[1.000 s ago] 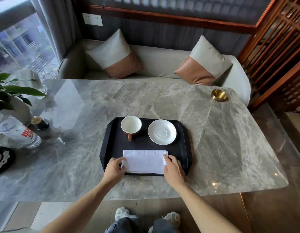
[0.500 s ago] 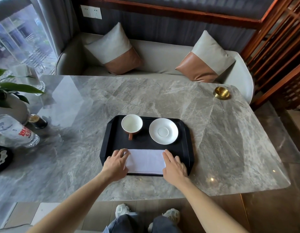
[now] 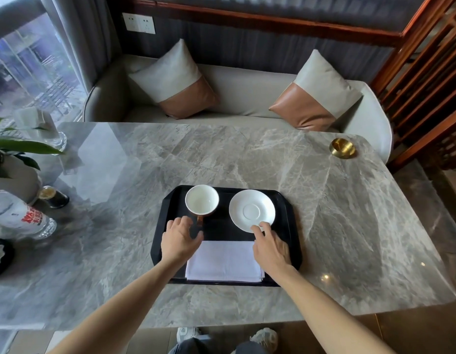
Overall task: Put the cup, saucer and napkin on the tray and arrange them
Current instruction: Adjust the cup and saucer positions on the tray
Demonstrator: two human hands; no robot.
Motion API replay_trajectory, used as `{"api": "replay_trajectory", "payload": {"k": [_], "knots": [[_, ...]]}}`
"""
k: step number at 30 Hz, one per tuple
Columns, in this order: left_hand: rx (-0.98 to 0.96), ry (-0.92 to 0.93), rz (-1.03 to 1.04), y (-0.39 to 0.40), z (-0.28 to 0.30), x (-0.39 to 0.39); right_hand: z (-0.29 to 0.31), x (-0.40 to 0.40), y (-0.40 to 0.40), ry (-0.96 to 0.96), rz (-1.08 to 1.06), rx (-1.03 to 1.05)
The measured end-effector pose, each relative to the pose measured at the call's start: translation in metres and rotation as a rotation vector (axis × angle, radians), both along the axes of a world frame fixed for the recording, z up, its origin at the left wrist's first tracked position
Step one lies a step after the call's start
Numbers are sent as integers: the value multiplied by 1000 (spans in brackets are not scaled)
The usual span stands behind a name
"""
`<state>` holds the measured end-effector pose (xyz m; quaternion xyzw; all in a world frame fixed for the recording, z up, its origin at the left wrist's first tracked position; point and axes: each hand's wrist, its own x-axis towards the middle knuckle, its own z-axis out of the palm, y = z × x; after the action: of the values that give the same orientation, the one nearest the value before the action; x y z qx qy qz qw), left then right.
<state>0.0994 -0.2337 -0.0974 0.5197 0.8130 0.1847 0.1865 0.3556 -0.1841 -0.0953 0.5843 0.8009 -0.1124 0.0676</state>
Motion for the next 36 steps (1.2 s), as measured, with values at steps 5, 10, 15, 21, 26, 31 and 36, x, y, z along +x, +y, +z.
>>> {"api": "replay_trajectory", "payload": {"k": [5,10,15,21,26,31,36], "knots": [[10,-13,116,18,-5,9,-12,1,17,-13,10,-8],[52,-24,141,18,-6,17,-16,3,22,43,-7,-25],[29,-27,151,17,-3,15,-13,1,21,98,-12,-69],[15,-13,169,16,-2,12,-10,-2,21,143,-28,-74],[12,-22,167,15,-3,9,-7,3,22,93,-34,-55],[8,-32,165,15,-2,8,-4,9,22,78,-37,-54],[-18,-49,176,14,-4,6,-1,8,23,94,-64,-70]]}}
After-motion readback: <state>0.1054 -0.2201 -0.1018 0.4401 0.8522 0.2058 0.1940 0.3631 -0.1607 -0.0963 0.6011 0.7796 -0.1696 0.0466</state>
